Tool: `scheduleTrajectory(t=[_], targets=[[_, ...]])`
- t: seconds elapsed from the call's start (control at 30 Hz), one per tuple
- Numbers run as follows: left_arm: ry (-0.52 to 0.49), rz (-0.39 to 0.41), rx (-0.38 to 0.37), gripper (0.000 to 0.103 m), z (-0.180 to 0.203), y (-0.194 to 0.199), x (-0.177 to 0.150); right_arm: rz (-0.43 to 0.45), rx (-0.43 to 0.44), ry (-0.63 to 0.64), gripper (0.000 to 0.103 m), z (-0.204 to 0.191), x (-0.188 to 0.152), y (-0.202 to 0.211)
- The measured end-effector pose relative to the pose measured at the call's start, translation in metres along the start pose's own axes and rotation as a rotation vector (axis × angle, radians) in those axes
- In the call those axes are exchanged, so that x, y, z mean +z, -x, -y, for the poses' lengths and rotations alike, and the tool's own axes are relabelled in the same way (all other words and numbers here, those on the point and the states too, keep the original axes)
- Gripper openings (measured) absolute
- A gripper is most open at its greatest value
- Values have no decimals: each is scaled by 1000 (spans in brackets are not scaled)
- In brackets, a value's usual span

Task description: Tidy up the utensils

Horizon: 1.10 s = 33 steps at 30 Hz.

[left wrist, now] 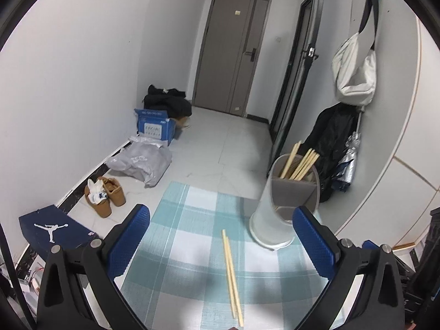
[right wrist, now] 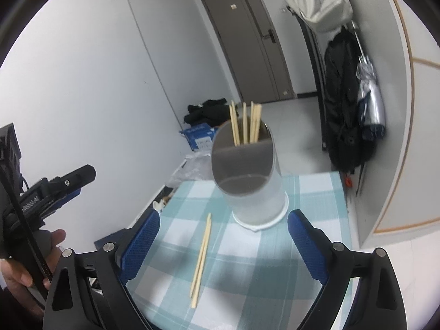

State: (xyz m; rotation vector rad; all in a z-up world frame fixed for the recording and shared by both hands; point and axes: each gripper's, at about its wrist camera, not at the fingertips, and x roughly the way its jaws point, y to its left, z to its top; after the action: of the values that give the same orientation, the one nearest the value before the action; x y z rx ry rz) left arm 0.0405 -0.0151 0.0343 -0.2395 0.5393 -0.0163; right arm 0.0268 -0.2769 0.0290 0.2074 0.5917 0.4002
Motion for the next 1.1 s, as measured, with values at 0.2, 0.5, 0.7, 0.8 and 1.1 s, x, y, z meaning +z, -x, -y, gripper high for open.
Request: scheduleTrajectory(t=[0.2, 0.5, 0.7, 0.8, 1.1], targets=[[32, -38, 23, 102, -16, -12, -16, -61, -5, -17, 98, 2, -13, -17], [91, -75, 66, 102, -51, -20, -11, -156, -36, 27, 98, -7, -33, -53], [142, -106, 77, 102, -74, -23, -7, -186, -98, 60, 98, -17, -40, -77], [183, -117, 72, 102, -85, -24, -7, -244, -104, 91, 98, -27, -44, -99], [236, -155, 76, 102, -104, -30, -12, -415, -55, 227, 97, -58, -66, -160]])
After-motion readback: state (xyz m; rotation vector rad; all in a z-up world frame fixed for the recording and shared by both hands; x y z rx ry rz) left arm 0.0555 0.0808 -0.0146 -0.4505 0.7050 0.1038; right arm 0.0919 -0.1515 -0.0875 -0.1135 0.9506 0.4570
